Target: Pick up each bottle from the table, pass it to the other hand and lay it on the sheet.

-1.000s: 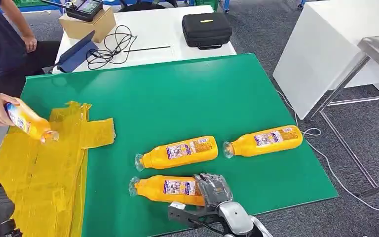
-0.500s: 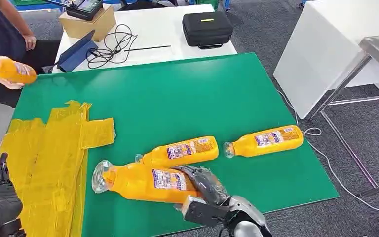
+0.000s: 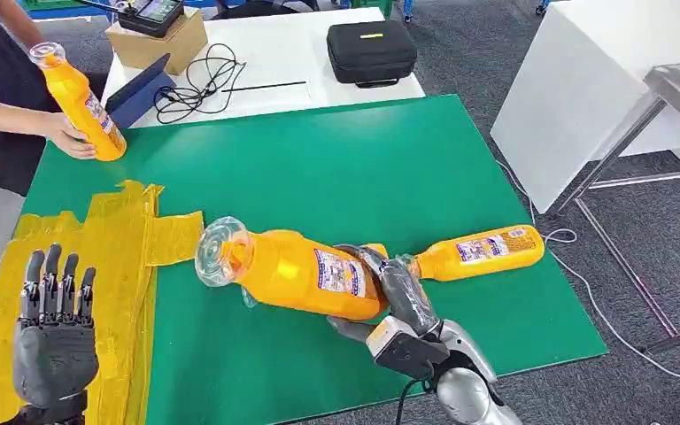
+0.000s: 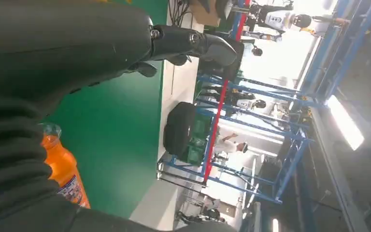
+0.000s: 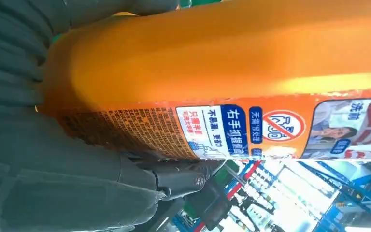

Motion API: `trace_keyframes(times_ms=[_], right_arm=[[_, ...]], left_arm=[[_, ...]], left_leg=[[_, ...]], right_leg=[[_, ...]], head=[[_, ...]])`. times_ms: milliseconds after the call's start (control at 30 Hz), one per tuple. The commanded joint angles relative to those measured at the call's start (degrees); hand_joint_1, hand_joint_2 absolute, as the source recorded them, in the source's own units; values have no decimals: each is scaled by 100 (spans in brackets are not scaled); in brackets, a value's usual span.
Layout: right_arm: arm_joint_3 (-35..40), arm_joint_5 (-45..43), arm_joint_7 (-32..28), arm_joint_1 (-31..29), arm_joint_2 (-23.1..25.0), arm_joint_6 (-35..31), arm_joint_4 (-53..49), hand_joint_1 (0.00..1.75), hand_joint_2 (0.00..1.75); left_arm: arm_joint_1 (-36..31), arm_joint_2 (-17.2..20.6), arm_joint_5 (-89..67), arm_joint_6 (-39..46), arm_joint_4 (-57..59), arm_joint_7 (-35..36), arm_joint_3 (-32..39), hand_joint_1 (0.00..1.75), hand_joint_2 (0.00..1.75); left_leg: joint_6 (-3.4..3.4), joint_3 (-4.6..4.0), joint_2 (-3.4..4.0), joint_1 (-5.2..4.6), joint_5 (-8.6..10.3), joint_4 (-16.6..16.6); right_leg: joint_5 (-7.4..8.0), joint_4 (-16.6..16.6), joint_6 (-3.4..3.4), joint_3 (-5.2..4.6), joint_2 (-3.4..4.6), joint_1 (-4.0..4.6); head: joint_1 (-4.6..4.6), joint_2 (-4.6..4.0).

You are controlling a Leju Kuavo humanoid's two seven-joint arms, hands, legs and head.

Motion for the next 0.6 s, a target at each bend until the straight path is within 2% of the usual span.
trace_keyframes(times_ms=[33,200,300,433,600], right_arm=[[-150,95,245,-451,142,16,564,175,175],[38,418,558,-1373,519,-297,1884,175,175],[276,756,689,-1656,767,-749,2238,175,175],[721,1197,1065,-2209,1128,-1026,2722,175,175],[760,1197,1119,-2289,1131,-1060,2804,175,175]], left_arm=[[-236,209,213,-161,417,105,-376,0,175],[-587,158,281,-244,744,237,-871,0,175],[-862,79,232,-126,925,282,-918,0,175],[-1320,-43,364,-119,1216,417,-940,0,175],[-1329,-38,372,-127,1237,425,-950,0,175]], left_leg=[[-11,29,13,1,-10,-7],[-10,22,26,1,-1,-7],[-13,29,30,0,1,-10],[-2,12,21,1,9,-4],[1,19,19,2,10,-6]], right_leg=[[-9,-5,-7,26,2,3],[5,-8,-6,19,15,3],[6,-8,-9,24,15,1],[8,-1,-6,9,11,2],[5,0,-3,16,6,4]], head=[[-2,0],[0,0],[2,0],[2,0],[-2,0]])
